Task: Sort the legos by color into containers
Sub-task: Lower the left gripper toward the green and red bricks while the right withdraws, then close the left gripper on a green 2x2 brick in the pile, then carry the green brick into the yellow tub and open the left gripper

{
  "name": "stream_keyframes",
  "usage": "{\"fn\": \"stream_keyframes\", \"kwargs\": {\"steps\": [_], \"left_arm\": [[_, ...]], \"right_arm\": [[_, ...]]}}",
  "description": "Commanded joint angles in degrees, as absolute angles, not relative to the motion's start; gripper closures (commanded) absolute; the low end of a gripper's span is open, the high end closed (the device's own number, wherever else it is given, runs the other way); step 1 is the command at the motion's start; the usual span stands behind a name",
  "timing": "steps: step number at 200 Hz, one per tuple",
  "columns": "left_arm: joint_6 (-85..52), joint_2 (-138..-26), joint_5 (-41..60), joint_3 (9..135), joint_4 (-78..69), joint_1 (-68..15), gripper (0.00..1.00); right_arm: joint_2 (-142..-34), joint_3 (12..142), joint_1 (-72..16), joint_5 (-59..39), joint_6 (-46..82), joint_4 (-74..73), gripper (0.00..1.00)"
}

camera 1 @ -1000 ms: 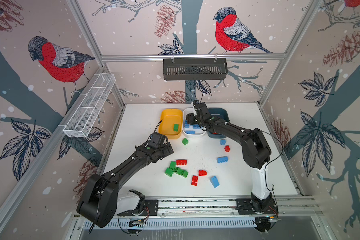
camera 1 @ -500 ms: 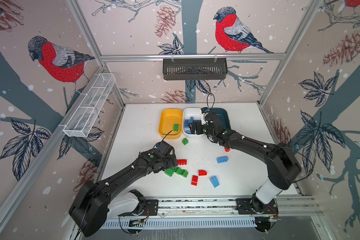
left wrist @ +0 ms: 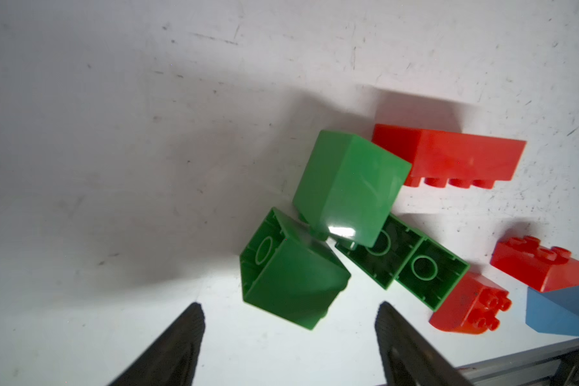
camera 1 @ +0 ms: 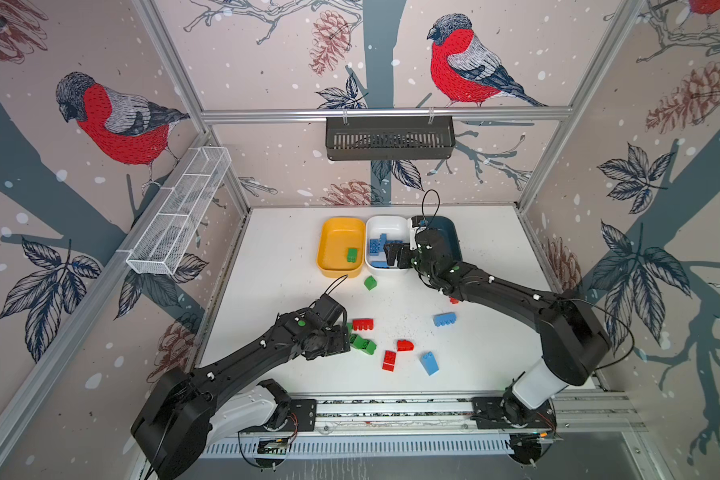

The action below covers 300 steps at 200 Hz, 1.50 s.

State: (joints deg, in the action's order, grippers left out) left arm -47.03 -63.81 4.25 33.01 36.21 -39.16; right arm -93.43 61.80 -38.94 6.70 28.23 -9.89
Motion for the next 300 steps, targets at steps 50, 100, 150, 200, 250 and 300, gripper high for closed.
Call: {"fn": "stream_keyframes", "kwargs": {"steps": [50, 100, 150, 200, 250, 300], "left_arm": [[-45.8, -69.0, 1.2, 32.6, 34.1, -40.9, 0.29], [-42.3, -74.1, -1.4, 33.7, 31.5, -41.2, 0.3], [-40.5, -76.7, -1.6, 33.4, 27.9, -41.8, 0.39], [-39.9, -77.4, -2.1, 33.6, 27.9, -42.3, 0.56], [-40.9, -75.8, -4.3, 38.8, 28.1, -42.1, 0.65], [-39.2, -77.0, -9.5, 51.2, 27.3, -35.9, 0.67]], "right_arm": [[-93.9, 61.9, -37.9, 8.3, 28.4, -9.9, 0.01], [-94.2, 61.8, -37.7, 9.2, 28.4, -8.7, 0.0], [-94.4, 61.4, -36.5, 9.5, 28.0, -7.2, 0.01], [-94.3, 61.4, -36.3, 9.3, 28.4, -7.2, 0.0], [-93.1, 58.2, -36.6, 3.4, 27.6, -10.9, 0.01], [-93.4, 56.2, -41.7, 3.0, 26.3, -13.3, 0.0]]}}
